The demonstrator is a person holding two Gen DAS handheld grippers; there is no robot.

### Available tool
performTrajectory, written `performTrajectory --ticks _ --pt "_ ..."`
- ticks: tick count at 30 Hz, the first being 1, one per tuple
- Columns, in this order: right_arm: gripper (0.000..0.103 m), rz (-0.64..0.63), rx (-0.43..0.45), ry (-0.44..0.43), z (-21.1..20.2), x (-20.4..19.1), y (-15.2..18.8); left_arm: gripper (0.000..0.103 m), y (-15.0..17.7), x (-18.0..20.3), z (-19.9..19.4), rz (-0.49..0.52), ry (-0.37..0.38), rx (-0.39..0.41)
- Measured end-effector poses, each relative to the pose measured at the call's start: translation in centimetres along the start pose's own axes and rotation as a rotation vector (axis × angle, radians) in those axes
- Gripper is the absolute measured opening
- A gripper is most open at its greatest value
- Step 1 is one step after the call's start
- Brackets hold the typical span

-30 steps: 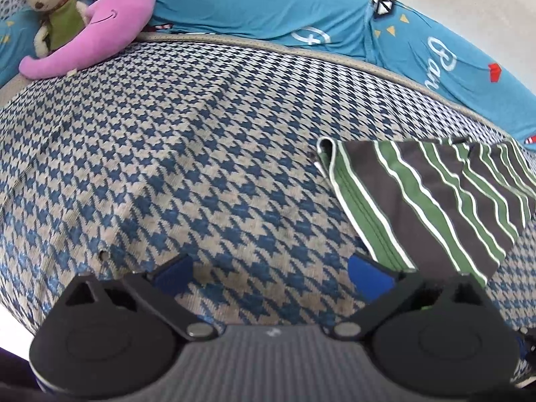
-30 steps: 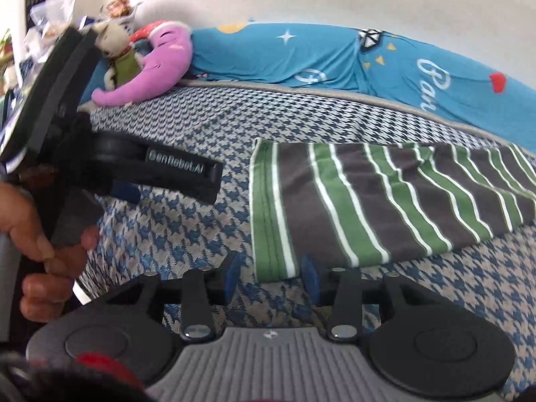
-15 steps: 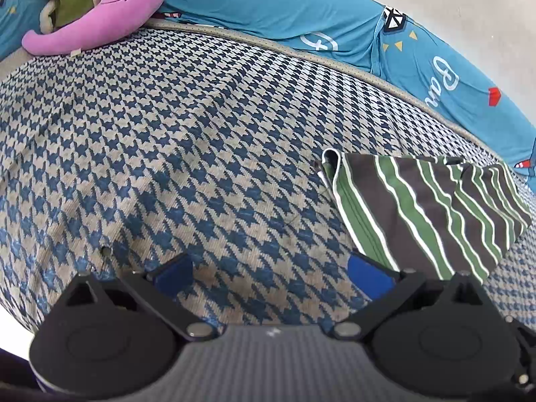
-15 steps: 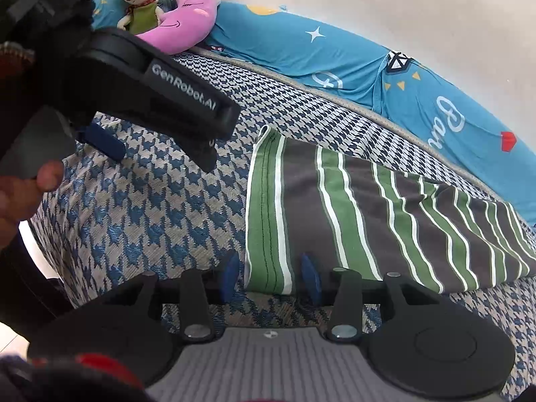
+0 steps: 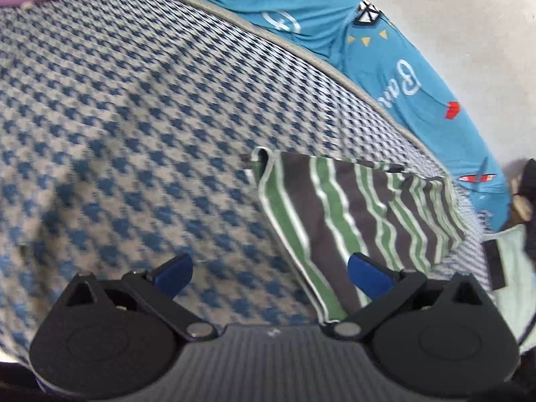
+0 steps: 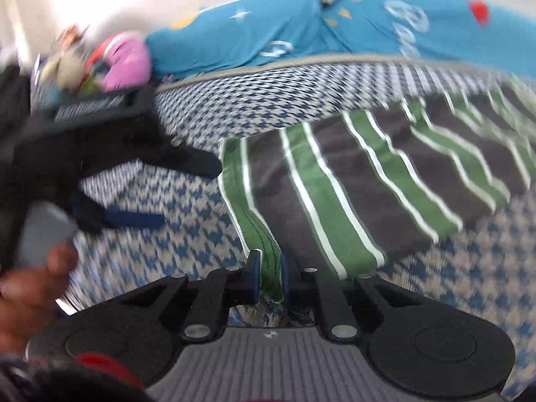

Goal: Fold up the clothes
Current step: 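Grasp the striped shirt end with the right gripper and lift it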

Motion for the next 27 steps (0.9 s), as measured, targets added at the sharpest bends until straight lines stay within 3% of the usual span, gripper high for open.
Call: performTrajectory --ticks 6,11,18,20,22,25,27 --pt "0.012 0.110 0.022 -0.025 -0.6 1.8 0.0 0.103 0.6 1.0 2.4 -0.068 0.084 -0.104" --pt "0.010 0.164 0.032 -0.034 -0.5 2.8 -0.7 0.103 0.8 2.2 4.0 -0.068 0.117 -0.144" --pt "0.011 0.086 0.047 -0.028 -1.0 2.2 -0.8 0.097 0.3 3.9 6.0 -0.073 0.177 -0.204" --pt "0.015 0.012 0.061 -0.015 -1.4 1.5 -0.9 0.094 0.1 4.3 6.5 -0.071 0.191 -0.217" --pt "0.029 -0.072 0.075 0.001 -1.7 0.5 -0.8 0.094 0.1 4.5 6.5 -0.072 0.205 -0.225" --pt "0.042 -0.191 0.109 0.017 -2.2 -1.0 -0.6 0.094 0.3 4.8 6.2 -0.054 0.214 -0.226" --pt "0.046 -0.260 0.126 0.017 -2.5 -2.1 -0.4 0.094 0.3 5.1 6.0 -0.033 0.211 -0.221"
Point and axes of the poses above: each gripper's, at about its wrist camera, not at the fingertips, and z roughly the way its jaws point, x to its right, y to its underside, the point moved 7 cm from there along z, roughly the way its jaws point, and after that the axes turned 10 degrees about -z, right-handed, at the moved point
